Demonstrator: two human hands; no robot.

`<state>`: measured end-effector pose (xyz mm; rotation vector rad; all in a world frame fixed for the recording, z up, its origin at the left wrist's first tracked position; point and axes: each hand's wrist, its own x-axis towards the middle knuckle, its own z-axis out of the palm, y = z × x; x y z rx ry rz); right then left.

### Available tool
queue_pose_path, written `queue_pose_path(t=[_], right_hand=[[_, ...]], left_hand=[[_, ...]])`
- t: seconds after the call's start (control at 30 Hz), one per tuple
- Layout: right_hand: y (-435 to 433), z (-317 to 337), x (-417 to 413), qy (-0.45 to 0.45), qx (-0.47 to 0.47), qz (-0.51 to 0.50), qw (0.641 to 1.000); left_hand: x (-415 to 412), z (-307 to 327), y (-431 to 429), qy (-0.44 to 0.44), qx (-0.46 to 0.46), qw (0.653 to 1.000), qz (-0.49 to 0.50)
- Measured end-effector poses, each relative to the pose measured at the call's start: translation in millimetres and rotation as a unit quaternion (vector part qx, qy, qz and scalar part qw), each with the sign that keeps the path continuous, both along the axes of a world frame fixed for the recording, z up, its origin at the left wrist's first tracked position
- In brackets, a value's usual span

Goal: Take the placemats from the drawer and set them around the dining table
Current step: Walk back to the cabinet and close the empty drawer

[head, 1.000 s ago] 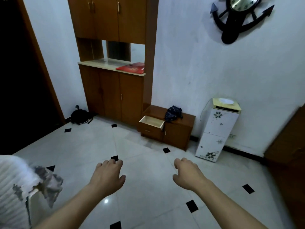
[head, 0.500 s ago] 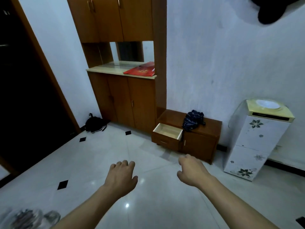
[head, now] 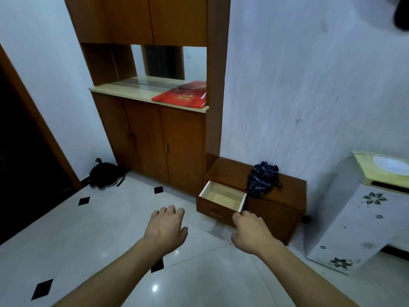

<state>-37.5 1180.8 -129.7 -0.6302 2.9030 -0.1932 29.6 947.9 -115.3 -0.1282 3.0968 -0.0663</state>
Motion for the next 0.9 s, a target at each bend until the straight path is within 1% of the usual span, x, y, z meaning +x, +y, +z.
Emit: queue_pose_path(t=[0.1,0.17,0.27,0.4,0.5,0.63,0.73,0.8,0.9], right_hand=[[-14.8,-3.2,-53.3,-0.013,-0.01,-0.04,0.999],[-19.1,-5.1,-76.5,-0.022,-0.004,-0.056,0.998],[-20.5,-26.3,-131.3,-0.051,-0.01,-0.097,0.994],[-15.9,-62.3,-209.6,-0.082,-0.005,-0.126,0.989],[-11.3,-99.1,-278.7,-0.099,-0.007,-0.129,0.987],[0.8,-166.5,-369.9,-0.136,-0.012,-0.122,0.983],[4.9,-201.7,-417.9,-0.163,0.015,-0.112,0.98],[-0.3,-222.7,-450.5,-0.184,0.04,-0.085,0.978],[-16.4,-255.7,-489.0,-0.213,0.034,-0.076,0.974]], left_hand=[[-73.2,4.4,-16.7,-0.002,0.0,0.999,-0.035],[-104.4,4.2,-21.4,-0.006,0.004,0.999,-0.048],[-174.0,-11.4,-24.6,-0.011,0.018,0.997,-0.077],[-263.9,-42.5,-16.4,-0.011,0.041,0.994,-0.103],[-335.3,-77.2,-7.9,-0.023,0.047,0.993,-0.107],[-431.0,-149.5,9.2,-0.076,0.045,0.991,-0.098],[-480.8,-194.6,22.9,-0.128,0.043,0.987,-0.086],[-510.7,-219.6,28.0,-0.164,0.043,0.983,-0.074],[-548.1,-259.5,23.3,-0.208,0.047,0.975,-0.058]])
